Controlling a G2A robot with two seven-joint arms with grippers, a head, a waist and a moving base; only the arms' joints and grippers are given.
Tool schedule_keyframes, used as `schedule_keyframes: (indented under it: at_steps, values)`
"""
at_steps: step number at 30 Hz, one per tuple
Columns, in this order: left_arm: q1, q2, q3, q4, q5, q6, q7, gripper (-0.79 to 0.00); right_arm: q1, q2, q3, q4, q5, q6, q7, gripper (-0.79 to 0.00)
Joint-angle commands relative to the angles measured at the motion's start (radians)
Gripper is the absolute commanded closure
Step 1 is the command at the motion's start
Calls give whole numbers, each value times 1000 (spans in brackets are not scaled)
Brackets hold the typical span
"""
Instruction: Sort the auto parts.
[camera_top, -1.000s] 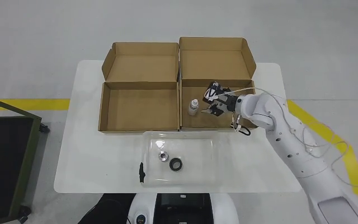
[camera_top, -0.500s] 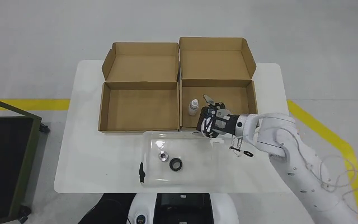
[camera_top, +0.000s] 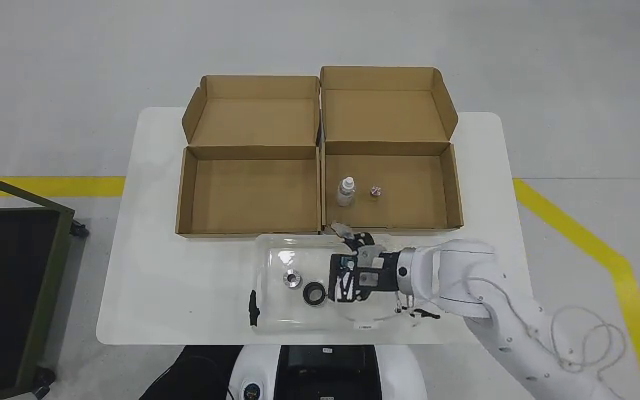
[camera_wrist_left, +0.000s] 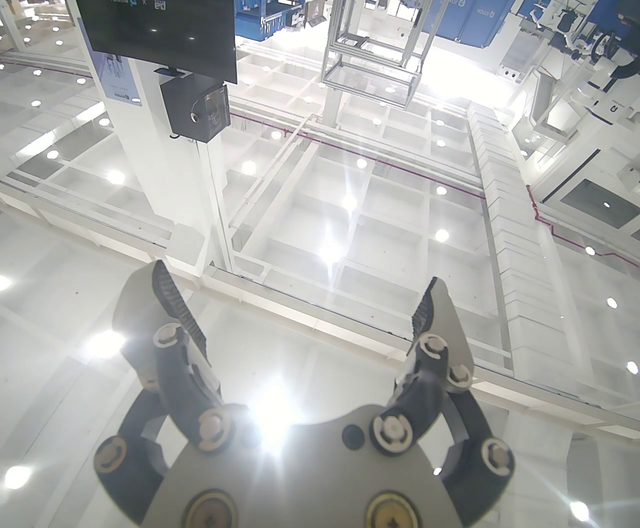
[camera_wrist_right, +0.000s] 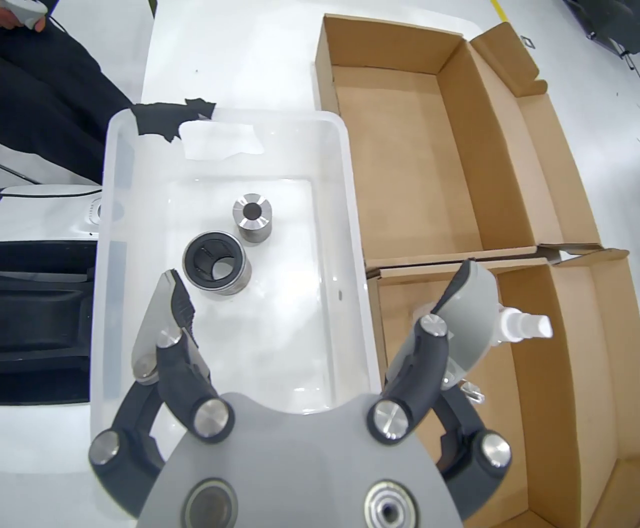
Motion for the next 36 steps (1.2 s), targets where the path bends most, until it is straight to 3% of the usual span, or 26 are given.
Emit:
schedule_keyframes:
  at_steps: [1,32,36]
  values:
    - [0,0,0,0,0,0,0,-785,0,-1,-16,3,-17,-10,-7,-785]
    - [0,0,0,0,0,0,0,-785,89,-61,-247,210,-166,-8,-89,-785]
    - [0,0,0,0,0,0,0,-785,106,-70,-265,236,-164,-15,-93,-637]
